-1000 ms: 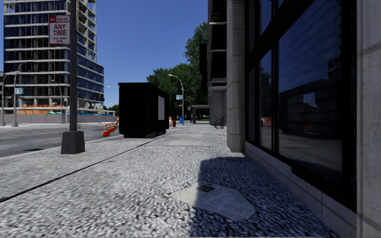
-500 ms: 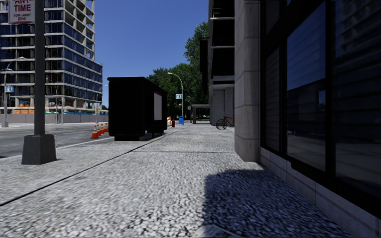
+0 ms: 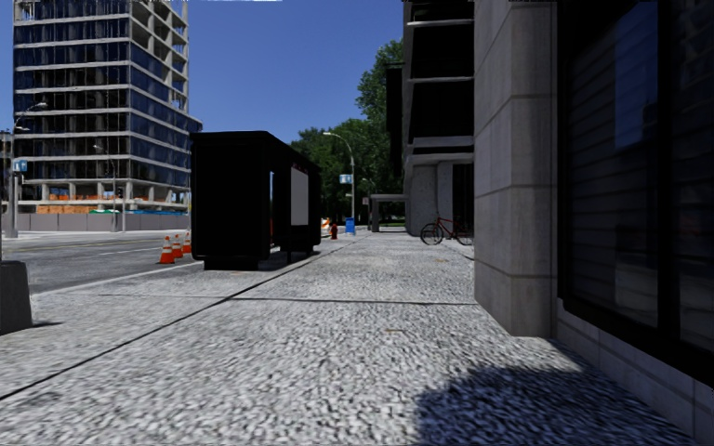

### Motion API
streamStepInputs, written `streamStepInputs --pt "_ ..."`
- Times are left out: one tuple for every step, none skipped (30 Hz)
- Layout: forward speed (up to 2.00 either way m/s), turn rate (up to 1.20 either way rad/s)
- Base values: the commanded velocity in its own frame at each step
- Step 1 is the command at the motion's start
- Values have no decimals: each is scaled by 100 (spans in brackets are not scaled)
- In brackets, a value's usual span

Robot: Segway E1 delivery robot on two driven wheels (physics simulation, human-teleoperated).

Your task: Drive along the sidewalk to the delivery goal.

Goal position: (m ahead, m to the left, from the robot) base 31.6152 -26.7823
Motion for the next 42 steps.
streamStepInputs --pt "200 39" --pt "200 39" --pt "200 39" --pt "200 39" --pt "200 39" --pt "200 39" --pt "200 39" --pt "200 39" --pt "200 28" --pt "200 0" --pt "200 0" --pt "200 0" --pt "200 0" --pt "200 0" --pt "200 0" --pt "200 0" --pt "200 0" --pt "200 0" --pt "200 0" --pt "200 0" --pt "200 0" --pt "200 0" --pt "200 0" --pt "200 0" --pt "200 0" --pt "200 0" --pt "200 0" --pt "200 0" --pt "200 0" --pt "200 0" --pt "200 -17" --pt "200 -25" --pt "200 -25" --pt "200 -28" --pt "200 -33" --pt "200 -33" --pt "200 -39" --pt "200 -53" --pt "200 -61" --pt "200 -61" --pt "200 -62" --pt "200 -62"
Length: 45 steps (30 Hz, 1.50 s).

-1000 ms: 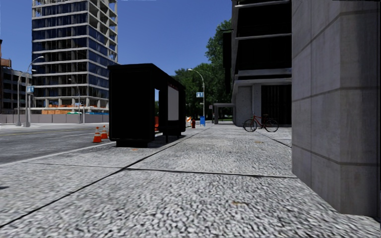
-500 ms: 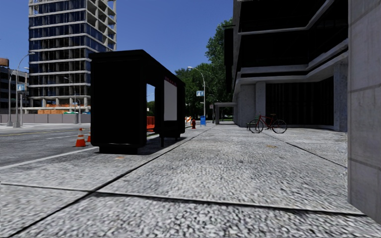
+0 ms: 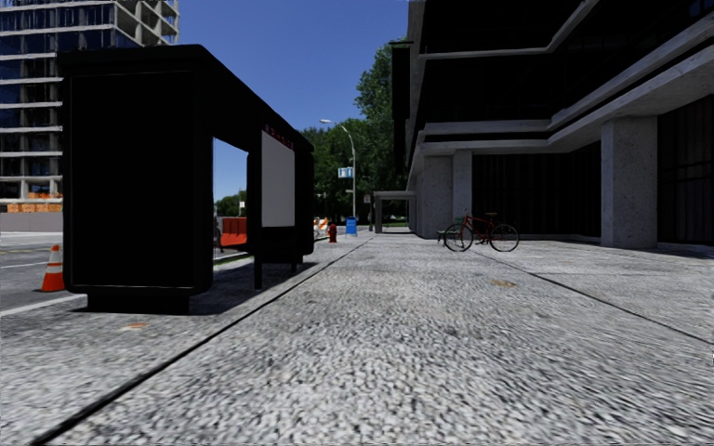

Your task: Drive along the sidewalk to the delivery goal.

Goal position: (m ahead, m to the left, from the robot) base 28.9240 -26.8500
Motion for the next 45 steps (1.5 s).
streamStepInputs --pt "200 -62" --pt "200 -62" --pt "200 -62" --pt "200 -62" --pt "200 -62" --pt "200 -62" --pt "200 -62" --pt "200 -62" --pt "200 -62" --pt "200 -62" --pt "200 -63" --pt "200 -63" --pt "200 -63" --pt "200 -63" --pt "200 -63" --pt "200 -63" --pt "200 -63" --pt "200 -63" --pt "200 -63" --pt "200 -63" --pt "200 -63" --pt "200 -63" --pt "200 -63" --pt "200 -63" --pt "200 -63" --pt "200 -63" --pt "200 -63" --pt "200 -63" --pt "200 -63" --pt "200 -63" --pt "200 -63" --pt "200 -63" --pt "200 -63" --pt "200 -63" --pt "200 -63" --pt "200 -63" --pt "200 -63" --pt "200 -63" --pt "200 -63" --pt "200 -63" --pt "200 -63" --pt "200 -63" --pt "200 -63" --pt "200 -63" --pt "200 -63"
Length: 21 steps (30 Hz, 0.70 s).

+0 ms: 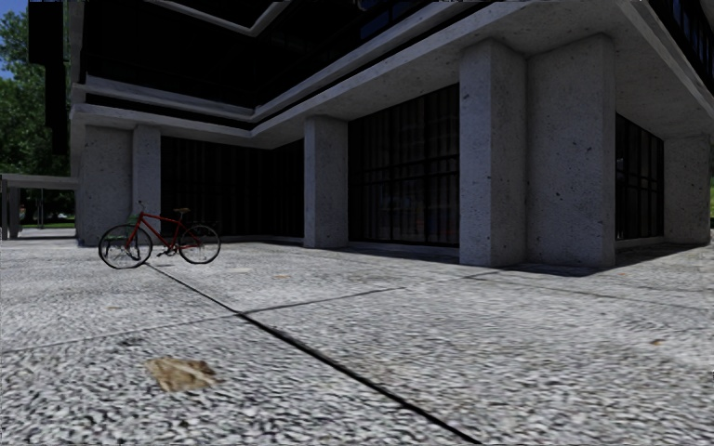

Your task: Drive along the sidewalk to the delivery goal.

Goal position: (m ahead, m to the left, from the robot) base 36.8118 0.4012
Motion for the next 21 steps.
streamStepInputs --pt "200 -63" --pt "200 -63" --pt "200 -63" --pt "200 -63" --pt "200 -63" --pt "200 -63" --pt "200 -63" --pt "200 -63" --pt "200 -63" --pt "200 -63" --pt "200 -63" --pt "200 -63" --pt "200 -63" --pt "200 -63" --pt "200 -63" --pt "200 -63" --pt "200 -63" --pt "200 -63" --pt "200 -63" --pt "200 -63" --pt "200 -63"
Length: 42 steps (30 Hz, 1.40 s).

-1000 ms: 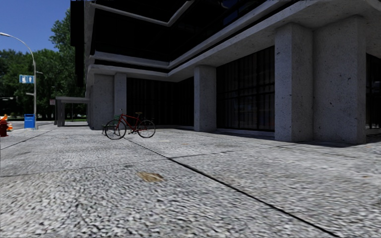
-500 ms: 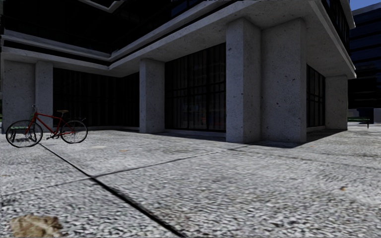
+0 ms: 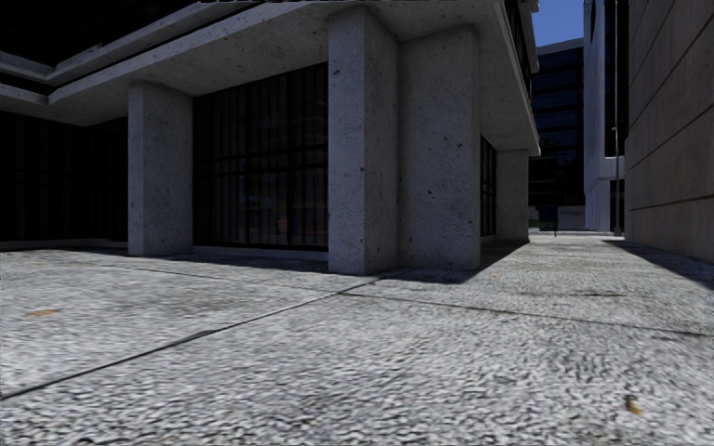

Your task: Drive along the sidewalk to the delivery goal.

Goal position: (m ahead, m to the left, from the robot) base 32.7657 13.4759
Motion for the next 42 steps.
streamStepInputs --pt "200 -63" --pt "200 -63" --pt "200 -63" --pt "200 -63" --pt "200 -63" --pt "200 -63" --pt "200 -63" --pt "200 -63" --pt "200 -63" --pt "200 -63" --pt "200 -63" --pt "200 -63" --pt "200 -63" --pt "200 -63" --pt "200 -63" --pt "200 -63" --pt "200 -63" --pt "200 -63" --pt "200 -63" --pt "200 -63" --pt "200 -63" --pt "200 -63" --pt "200 -63" --pt "200 -63" --pt "200 -63" --pt "200 -63" --pt "200 -63" --pt "200 -63" --pt "200 -63" --pt "200 -63" --pt "200 -63" --pt "200 -63" --pt "200 -63" --pt "200 -63" --pt "200 -63" --pt "200 -11" --pt "200 -11" --pt "200 0" --pt "200 0" --pt "200 0" --pt "200 0" --pt "200 0"
